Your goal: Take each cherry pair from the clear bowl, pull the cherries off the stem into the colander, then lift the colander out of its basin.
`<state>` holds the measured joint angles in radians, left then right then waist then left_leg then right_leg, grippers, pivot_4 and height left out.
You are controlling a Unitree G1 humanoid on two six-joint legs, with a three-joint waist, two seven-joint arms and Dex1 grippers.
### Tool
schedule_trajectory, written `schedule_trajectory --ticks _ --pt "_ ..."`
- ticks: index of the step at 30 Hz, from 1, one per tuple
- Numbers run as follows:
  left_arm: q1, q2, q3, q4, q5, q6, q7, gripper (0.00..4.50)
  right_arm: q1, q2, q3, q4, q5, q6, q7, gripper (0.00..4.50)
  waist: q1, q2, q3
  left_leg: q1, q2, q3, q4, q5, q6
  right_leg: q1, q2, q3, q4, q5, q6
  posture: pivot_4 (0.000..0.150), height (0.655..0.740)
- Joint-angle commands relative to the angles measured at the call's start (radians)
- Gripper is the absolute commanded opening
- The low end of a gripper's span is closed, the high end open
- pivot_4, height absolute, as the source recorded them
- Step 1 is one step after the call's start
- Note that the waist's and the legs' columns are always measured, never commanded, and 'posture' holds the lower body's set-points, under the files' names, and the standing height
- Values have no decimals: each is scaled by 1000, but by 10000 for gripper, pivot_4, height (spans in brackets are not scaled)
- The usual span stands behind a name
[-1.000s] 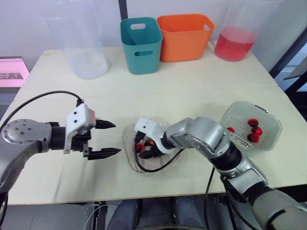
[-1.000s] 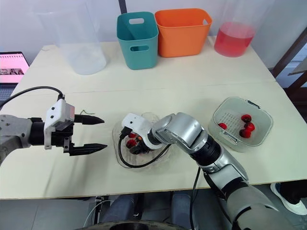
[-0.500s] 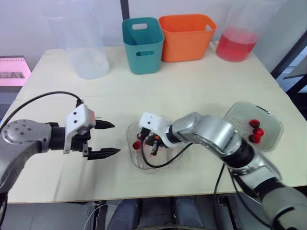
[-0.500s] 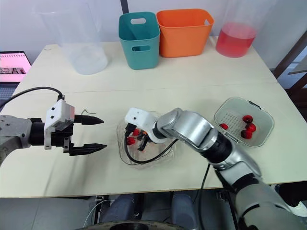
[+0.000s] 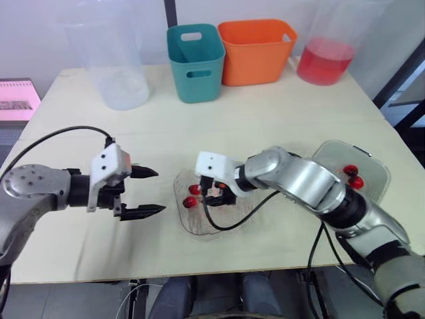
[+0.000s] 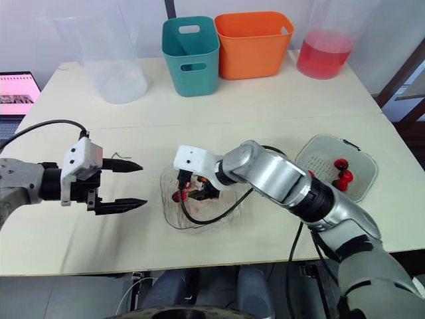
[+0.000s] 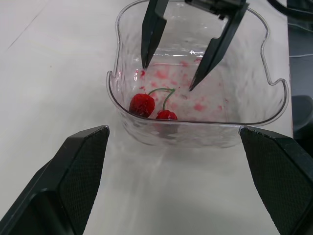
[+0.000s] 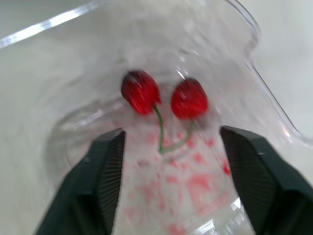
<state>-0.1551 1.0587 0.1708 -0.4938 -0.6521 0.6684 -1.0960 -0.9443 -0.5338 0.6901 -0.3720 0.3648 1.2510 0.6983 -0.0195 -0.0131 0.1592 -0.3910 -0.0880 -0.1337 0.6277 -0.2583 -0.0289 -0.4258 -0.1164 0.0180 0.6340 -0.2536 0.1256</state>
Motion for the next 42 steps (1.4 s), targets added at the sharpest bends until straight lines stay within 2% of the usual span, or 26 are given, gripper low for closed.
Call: schedule_trajectory --ticks 1,12,13,14,18,19,23,28,33,36,42 --pt "1 23 17 -28 5 -12 -14 45000 -17 20 27 25 -34 8 -15 30811 0 0 0 0 0 0 0 0 0 0 0 0 0 0 0 1500 7400" --pt "29 23 36 -50 0 -5 -5 45000 1 51 93 106 -114 -30 -25 30811 0 0 0 0 0 0 0 1 -1 0 0 0 0 0 0 1500 7400" --pt "29 22 36 -49 0 -5 -4 45000 4 56 93 110 -118 -33 -27 25606 0 0 0 0 0 0 0 1 -1 0 0 0 0 0 0 1500 7400" --pt "29 21 36 -49 0 -5 -3 45000 7 58 92 111 -124 -37 -28 23288 0 0 0 0 0 0 0 1 -1 0 0 0 0 0 0 1500 7400" --pt "30 20 36 -47 0 -7 -2 45000 5 52 92 95 -137 -46 -16 2635 0 0 0 0 0 0 0 1 -1 0 0 0 0 0 0 1500 7400" --pt "30 20 35 -46 0 -8 -2 45000 1 41 95 82 -140 -53 -6 283 1 0 0 0 0 0 0 1 -1 0 0 0 0 0 0 1500 7400" --pt "26 18 33 -41 0 -9 -2 45000 -29 -61 131 1 -178 -145 72 283 3 0 0 0 -1 0 0 1 -1 0 0 0 0 0 0 1500 7400" --pt "19 14 29 -37 0 -9 -1 45000 -60 -221 152 -54 -276 -350 205 283 2 0 0 0 -1 0 0 0 1 0 0 -1 0 0 0 1500 7400" --pt "13 10 26 -36 -1 -5 0 45000 -68 -329 114 -56 -390 -715 351 283 0 0 0 0 0 1 0 0 1 0 0 -1 0 0 0 1500 7400" --pt "8 8 25 -39 -5 1 4 45000 -54 -323 77 8 -452 -952 366 283 -2 0 0 0 0 2 0 0 0 0 0 0 0 0 0 1500 7400" --pt "10 6 31 -48 -12 10 11 45000 -1 -211 -8 161 -503 -1360 321 283 0 0 0 0 0 2 0 2 -3 0 0 0 0 0 0 1500 7400"
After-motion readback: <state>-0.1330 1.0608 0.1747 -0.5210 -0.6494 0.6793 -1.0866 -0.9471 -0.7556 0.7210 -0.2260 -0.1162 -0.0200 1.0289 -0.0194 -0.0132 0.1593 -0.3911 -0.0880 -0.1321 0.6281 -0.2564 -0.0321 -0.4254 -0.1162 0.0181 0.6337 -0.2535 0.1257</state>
